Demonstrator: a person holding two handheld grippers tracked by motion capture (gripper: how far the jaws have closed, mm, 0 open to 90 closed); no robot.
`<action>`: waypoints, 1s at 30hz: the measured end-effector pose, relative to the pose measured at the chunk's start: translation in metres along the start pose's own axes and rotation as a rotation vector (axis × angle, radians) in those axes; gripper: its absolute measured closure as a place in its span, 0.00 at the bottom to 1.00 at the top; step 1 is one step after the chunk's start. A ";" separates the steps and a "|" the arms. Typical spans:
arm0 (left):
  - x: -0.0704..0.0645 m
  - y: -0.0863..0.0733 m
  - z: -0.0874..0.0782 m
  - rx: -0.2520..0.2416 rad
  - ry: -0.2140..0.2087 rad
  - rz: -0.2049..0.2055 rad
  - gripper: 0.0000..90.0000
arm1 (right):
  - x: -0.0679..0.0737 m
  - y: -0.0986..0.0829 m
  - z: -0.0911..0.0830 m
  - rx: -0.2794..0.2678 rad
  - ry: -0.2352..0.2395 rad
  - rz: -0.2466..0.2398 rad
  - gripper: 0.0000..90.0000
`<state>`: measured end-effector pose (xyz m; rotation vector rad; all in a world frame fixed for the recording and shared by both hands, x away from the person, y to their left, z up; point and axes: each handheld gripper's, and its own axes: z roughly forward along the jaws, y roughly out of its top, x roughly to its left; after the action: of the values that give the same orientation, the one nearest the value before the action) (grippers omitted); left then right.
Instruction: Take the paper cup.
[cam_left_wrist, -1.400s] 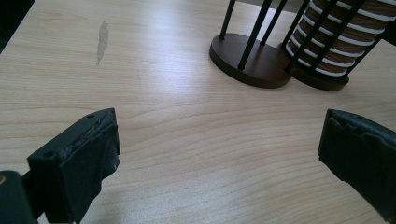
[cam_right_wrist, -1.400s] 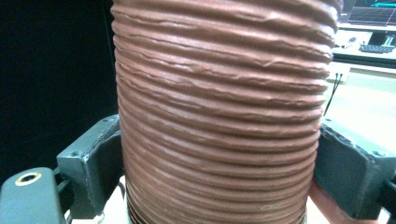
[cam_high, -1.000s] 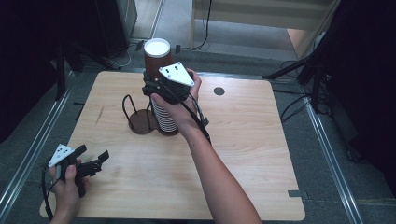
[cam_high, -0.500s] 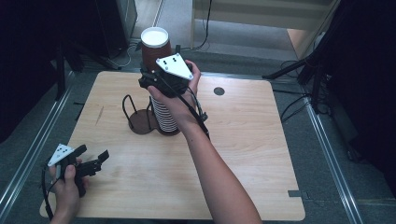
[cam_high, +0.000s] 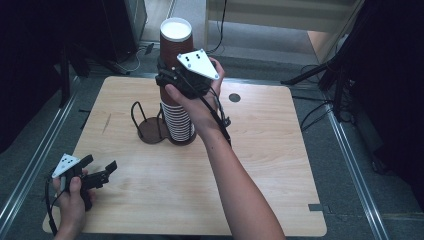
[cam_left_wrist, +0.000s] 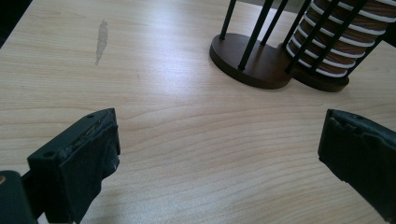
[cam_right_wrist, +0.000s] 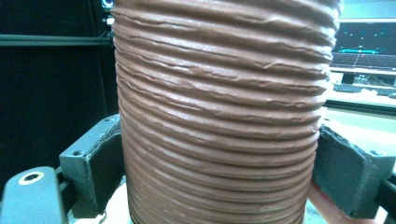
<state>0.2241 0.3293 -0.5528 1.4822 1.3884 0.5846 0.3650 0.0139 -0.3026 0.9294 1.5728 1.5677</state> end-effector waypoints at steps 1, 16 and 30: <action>0.000 0.000 0.000 -0.002 0.001 -0.001 0.00 | -0.002 0.001 -0.001 -0.004 0.000 0.003 0.13; 0.001 0.000 0.000 -0.004 -0.010 -0.001 0.00 | -0.027 0.008 -0.018 -0.025 -0.054 -0.008 0.13; 0.004 0.006 -0.001 0.014 0.035 0.008 0.09 | -0.050 -0.001 -0.038 -0.013 -0.111 -0.011 0.13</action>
<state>0.2265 0.3340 -0.5482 1.4958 1.4172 0.6098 0.3557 -0.0478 -0.3032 0.9823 1.4866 1.4912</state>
